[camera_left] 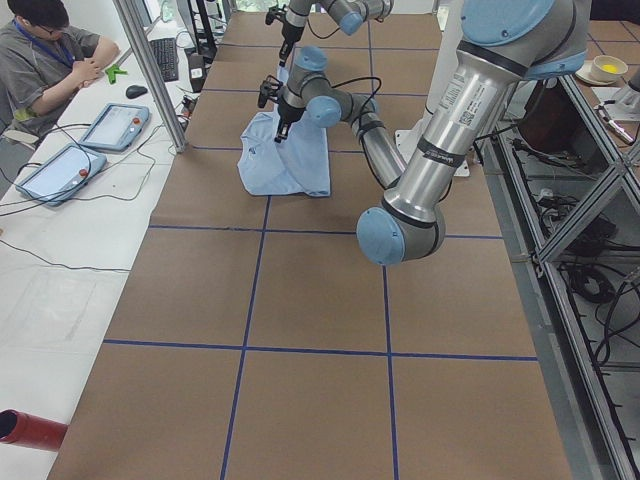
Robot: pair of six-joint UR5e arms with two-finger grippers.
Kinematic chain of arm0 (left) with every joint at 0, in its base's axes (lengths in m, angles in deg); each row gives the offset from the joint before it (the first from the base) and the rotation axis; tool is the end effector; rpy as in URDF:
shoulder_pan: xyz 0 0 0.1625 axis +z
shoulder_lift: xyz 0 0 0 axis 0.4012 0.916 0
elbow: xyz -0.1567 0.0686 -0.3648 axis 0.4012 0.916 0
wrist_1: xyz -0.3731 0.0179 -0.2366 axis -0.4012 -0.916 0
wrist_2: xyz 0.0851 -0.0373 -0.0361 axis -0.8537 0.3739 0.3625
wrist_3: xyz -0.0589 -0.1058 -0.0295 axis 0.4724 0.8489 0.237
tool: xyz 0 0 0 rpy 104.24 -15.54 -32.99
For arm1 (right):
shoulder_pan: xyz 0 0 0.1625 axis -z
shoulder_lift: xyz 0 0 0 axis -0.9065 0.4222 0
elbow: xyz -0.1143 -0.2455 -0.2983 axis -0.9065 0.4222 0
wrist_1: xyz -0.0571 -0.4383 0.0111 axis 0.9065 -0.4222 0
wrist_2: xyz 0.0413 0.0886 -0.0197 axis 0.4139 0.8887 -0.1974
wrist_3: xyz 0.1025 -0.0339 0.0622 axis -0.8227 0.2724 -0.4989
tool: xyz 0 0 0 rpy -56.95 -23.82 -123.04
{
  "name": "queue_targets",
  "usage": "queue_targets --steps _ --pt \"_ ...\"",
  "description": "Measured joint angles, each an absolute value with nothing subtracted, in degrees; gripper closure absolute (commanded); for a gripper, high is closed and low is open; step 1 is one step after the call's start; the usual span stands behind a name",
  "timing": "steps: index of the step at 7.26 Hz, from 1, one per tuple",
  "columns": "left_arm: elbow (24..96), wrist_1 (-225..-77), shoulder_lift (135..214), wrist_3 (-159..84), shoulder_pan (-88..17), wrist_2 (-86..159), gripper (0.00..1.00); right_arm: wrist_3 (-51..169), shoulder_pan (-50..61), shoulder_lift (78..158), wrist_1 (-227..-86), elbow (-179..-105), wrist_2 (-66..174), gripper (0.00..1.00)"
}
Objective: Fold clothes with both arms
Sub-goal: 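Lift the hem with both grippers and fold it toward the collar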
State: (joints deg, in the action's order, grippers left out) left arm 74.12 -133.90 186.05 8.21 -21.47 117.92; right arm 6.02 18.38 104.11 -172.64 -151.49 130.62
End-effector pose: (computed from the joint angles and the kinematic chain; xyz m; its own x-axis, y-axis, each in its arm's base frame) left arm 0.3898 -0.5401 0.1909 0.6250 0.0561 -0.7786 0.2853 0.9120 0.2948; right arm -0.3812 -0.5665 0.2160 0.6905 0.2260 0.6871 -0.4174 0.9003 0.1234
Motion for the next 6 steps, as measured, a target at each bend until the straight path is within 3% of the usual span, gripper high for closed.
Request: queue_targets --steps 3,6 --pt "55.3 -145.5 190.9 7.4 -22.0 116.3 1.00 6.2 18.3 97.8 -161.6 -132.7 127.5 1.00" --pt "46.6 -151.7 192.0 6.1 -20.7 114.2 1.00 6.1 20.5 96.7 -157.3 -126.2 124.8 1.00"
